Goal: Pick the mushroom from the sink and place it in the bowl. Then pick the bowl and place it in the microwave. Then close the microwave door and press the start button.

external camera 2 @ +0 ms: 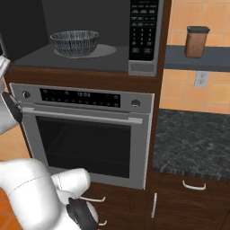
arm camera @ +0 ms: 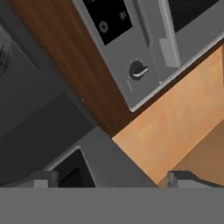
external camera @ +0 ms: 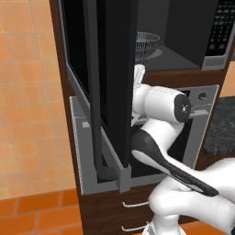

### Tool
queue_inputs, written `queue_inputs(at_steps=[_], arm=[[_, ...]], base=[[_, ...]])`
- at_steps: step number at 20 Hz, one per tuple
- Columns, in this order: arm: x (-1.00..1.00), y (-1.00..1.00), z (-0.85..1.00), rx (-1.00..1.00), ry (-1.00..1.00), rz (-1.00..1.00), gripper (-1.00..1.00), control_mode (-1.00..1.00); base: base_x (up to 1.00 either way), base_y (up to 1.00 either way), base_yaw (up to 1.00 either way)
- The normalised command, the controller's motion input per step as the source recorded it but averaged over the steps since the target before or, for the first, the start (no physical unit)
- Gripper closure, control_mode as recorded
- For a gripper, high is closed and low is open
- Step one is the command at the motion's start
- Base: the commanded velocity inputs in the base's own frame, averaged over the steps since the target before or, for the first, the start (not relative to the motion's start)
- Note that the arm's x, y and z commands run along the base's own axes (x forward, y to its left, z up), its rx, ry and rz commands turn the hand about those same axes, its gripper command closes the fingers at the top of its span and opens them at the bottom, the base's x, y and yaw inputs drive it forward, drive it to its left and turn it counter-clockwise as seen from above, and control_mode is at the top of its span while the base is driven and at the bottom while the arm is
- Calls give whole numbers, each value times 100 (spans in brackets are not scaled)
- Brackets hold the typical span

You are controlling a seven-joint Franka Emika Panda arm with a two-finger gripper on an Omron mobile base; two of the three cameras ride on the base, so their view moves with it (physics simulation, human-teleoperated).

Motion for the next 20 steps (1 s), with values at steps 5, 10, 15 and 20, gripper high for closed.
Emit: queue_inputs(at_steps=[5,10,15,20], arm=[[-96,-2,-100,-26,30,23,-100,-100],[-70,46,-100,-55,15,13,-100,-100],[-100,8,-86,-42,-5,11,-100,-100],[-73,38,-16,-37,-35,3,-100,-100]], base=[[0,0,0],[0,0,0],[0,0,0],[0,0,0]])
